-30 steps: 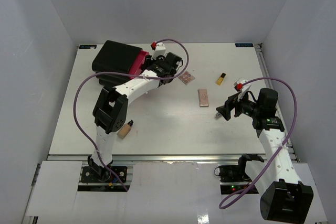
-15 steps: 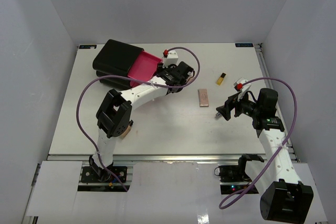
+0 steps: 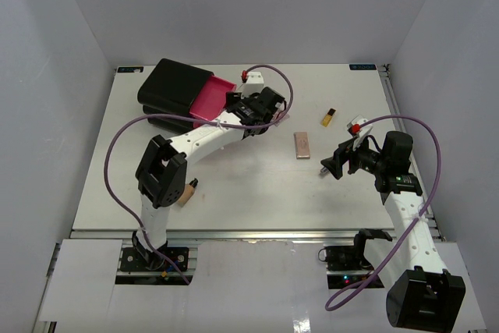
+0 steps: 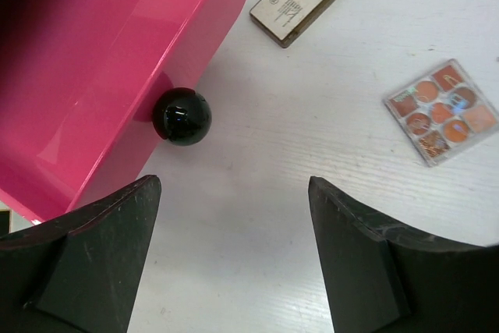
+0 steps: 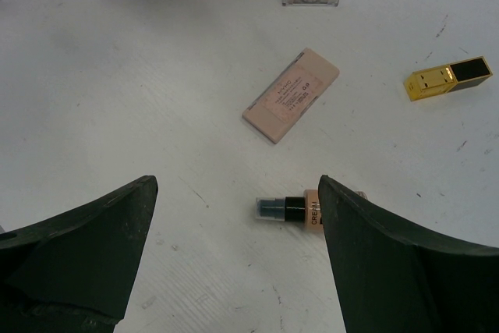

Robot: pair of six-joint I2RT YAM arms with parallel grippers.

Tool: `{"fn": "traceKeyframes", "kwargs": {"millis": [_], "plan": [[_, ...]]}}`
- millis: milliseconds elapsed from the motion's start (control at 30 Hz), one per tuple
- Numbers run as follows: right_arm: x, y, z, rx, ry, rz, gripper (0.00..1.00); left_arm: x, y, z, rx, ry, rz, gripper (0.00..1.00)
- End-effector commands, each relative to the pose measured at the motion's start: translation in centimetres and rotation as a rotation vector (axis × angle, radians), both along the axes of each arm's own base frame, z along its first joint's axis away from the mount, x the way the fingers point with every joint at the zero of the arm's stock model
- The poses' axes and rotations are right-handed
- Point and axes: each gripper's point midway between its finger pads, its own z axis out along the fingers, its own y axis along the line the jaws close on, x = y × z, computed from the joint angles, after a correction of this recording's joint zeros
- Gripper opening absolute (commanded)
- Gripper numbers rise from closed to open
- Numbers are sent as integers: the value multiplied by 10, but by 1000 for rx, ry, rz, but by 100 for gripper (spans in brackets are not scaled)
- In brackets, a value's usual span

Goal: Organize the makeup

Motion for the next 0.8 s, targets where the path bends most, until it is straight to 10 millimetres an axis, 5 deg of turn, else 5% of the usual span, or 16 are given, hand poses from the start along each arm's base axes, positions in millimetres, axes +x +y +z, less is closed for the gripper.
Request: {"fn": "traceKeyframes", "kwargs": {"millis": [0,167,333,533,767], "plan": [[2,3,16,-1,-54,39,90,-14,-15,53,-154,-18,-126,89],[-5,10,16,-4,-70,101,90,-40,-40,55,-222,71,-381,95],[-17,18,16,-5,-97,193,90,-96,-47,54,-321,162,-629,98],[-24,23,16,-4,-118,248,94,-153,-11,26,-347,305,-715,98],[-27,25,16,-5,-129,274,100,-162,48,8,-154,363,-651,98]]}}
